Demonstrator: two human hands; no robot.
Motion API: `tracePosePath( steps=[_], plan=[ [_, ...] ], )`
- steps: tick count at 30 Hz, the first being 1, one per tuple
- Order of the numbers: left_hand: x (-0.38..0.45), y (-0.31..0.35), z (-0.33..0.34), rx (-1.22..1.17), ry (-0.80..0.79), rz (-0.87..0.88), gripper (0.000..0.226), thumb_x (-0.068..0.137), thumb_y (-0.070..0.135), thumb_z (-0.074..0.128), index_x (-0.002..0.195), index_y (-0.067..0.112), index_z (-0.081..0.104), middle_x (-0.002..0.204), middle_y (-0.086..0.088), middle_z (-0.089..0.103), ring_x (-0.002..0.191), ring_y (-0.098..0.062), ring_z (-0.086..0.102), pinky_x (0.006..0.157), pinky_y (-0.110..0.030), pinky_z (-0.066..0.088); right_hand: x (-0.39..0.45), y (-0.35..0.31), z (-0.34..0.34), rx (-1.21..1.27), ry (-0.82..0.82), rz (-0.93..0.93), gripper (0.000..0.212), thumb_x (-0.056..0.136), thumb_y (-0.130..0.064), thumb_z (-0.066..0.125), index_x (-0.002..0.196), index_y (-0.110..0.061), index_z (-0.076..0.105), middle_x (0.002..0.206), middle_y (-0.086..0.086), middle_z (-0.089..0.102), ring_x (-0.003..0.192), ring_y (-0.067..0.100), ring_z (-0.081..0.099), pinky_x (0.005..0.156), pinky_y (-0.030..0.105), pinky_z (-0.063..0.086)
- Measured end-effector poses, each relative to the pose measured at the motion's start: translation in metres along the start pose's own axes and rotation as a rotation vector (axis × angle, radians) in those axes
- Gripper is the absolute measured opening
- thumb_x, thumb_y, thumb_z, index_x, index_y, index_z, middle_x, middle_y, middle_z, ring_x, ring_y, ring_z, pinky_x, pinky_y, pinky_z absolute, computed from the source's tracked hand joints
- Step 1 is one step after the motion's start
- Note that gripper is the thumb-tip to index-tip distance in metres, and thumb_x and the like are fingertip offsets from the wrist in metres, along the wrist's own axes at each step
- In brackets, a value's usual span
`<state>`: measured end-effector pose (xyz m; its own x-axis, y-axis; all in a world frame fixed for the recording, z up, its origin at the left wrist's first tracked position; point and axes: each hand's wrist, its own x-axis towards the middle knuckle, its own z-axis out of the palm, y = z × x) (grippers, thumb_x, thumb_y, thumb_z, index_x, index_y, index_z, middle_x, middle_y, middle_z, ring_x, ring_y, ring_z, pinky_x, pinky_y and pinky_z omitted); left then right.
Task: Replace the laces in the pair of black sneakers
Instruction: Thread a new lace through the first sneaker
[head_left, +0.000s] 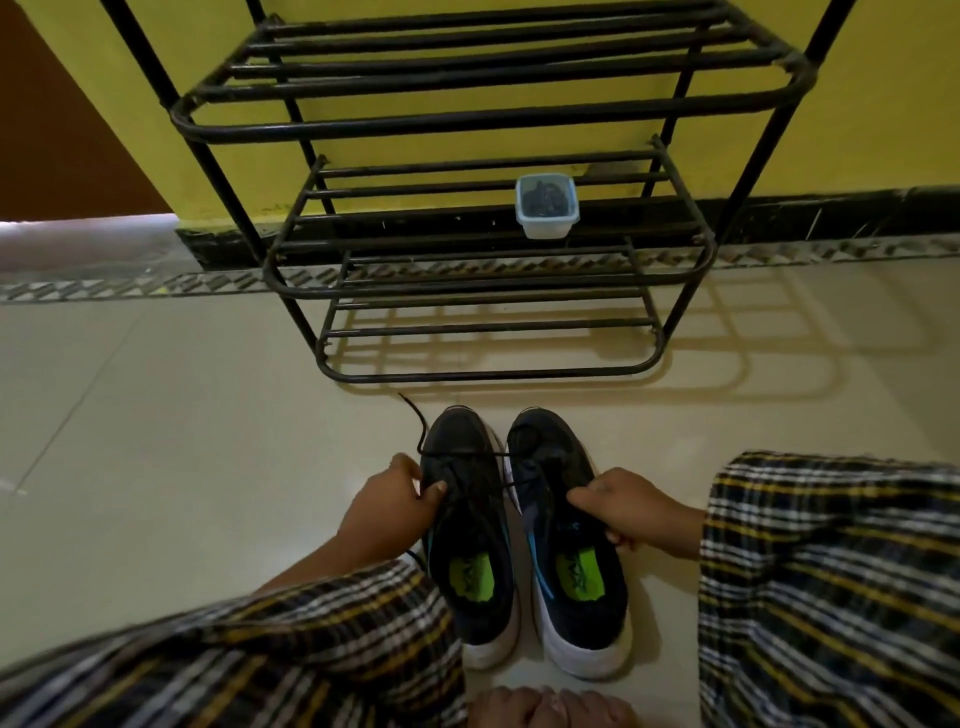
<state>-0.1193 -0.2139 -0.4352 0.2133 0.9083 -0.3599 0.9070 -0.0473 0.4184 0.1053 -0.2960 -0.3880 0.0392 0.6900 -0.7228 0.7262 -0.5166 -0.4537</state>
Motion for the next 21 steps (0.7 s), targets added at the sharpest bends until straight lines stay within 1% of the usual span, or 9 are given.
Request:
tracePosePath(
  steps=[1,3,6,8,10,12,14,17,21],
  plan=[
    [0.003,0.003,0.002,0.015,0.03,0.035,0.042,0.086,0.051,0.057,0.112,0.018,0.046,0.1,-0.004,0.063,0.094,-0.023,0.061,0.076,-0.034,0.05,0.004,0.004,-0.001,0.03,0.004,-0.003,0.041,0.101,-0.025,0.039,0.061,-0.016,0.034,0.06,0.001,0.032,0.052,0.012,0.034,0.05,0.02,0.027],
    [0.009,0.009,0.002,0.037,0.12,0.139,0.058,0.081,0.053,0.062,0.125,0.021,0.044,0.115,-0.004,0.055,0.108,-0.025,0.053,0.087,-0.04,0.05,0.008,0.007,-0.003,0.049,0.008,-0.019,0.041,0.101,-0.025,0.039,0.061,-0.016,0.035,0.06,0.001,0.033,0.052,0.011,0.032,0.051,0.02,0.027],
    [0.019,0.026,-0.001,-0.044,0.179,0.323,0.061,0.08,0.044,0.066,0.133,0.022,0.044,0.125,-0.004,0.052,0.12,-0.025,0.046,0.098,-0.039,0.043,0.018,0.012,-0.003,0.069,-0.003,0.009,0.04,0.1,-0.028,0.042,0.062,-0.015,0.037,0.06,0.002,0.034,0.051,0.011,0.033,0.051,0.02,0.027],
    [0.025,0.034,0.001,0.006,0.065,0.41,0.06,0.083,0.037,0.065,0.137,0.021,0.042,0.132,-0.006,0.049,0.126,-0.027,0.043,0.103,-0.039,0.038,0.025,0.016,-0.003,0.074,-0.003,0.014,0.039,0.099,-0.03,0.044,0.063,-0.015,0.039,0.06,0.002,0.035,0.051,0.012,0.034,0.051,0.022,0.028],
    [0.024,0.038,0.008,0.123,-0.123,0.438,0.062,0.088,0.03,0.062,0.144,0.024,0.036,0.145,-0.008,0.039,0.139,-0.03,0.028,0.112,-0.042,0.028,0.033,0.022,-0.001,0.084,0.017,0.03,0.036,0.098,-0.033,0.046,0.067,-0.014,0.043,0.062,0.004,0.039,0.052,0.013,0.036,0.053,0.024,0.03],
    [0.02,0.039,0.012,0.166,-0.193,0.459,0.057,0.091,0.023,0.058,0.143,0.029,0.037,0.149,-0.003,0.036,0.143,-0.026,0.019,0.116,-0.043,0.02,0.043,0.03,0.001,0.102,0.018,0.035,0.033,0.096,-0.037,0.047,0.074,-0.011,0.048,0.071,0.01,0.044,0.055,0.016,0.039,0.054,0.026,0.032],
    [0.016,0.041,0.013,0.202,-0.148,0.488,0.045,0.092,0.021,0.056,0.135,0.031,0.048,0.143,-0.003,0.045,0.141,-0.025,0.025,0.114,-0.039,0.023,0.046,0.035,0.002,0.091,0.023,0.045,0.032,0.095,-0.038,0.047,0.08,-0.01,0.05,0.078,0.013,0.045,0.057,0.017,0.04,0.053,0.026,0.033],
    [0.01,0.044,0.012,0.251,-0.103,0.54,0.025,0.092,0.025,0.055,0.116,0.026,0.063,0.124,-0.003,0.057,0.129,-0.022,0.041,0.105,-0.032,0.034,0.041,0.033,0.0,0.101,0.028,0.025,0.031,0.096,-0.036,0.047,0.083,-0.008,0.05,0.077,0.013,0.044,0.056,0.016,0.039,0.053,0.025,0.031],
    [0.004,0.045,0.005,0.065,-0.023,0.503,0.02,0.094,0.028,0.052,0.1,0.02,0.069,0.103,-0.002,0.065,0.1,-0.02,0.058,0.087,-0.034,0.046,0.031,0.024,-0.005,0.121,0.01,0.006,0.036,0.098,-0.031,0.045,0.067,-0.013,0.043,0.062,0.002,0.038,0.051,0.012,0.035,0.045,0.017,0.03]
  ],
)
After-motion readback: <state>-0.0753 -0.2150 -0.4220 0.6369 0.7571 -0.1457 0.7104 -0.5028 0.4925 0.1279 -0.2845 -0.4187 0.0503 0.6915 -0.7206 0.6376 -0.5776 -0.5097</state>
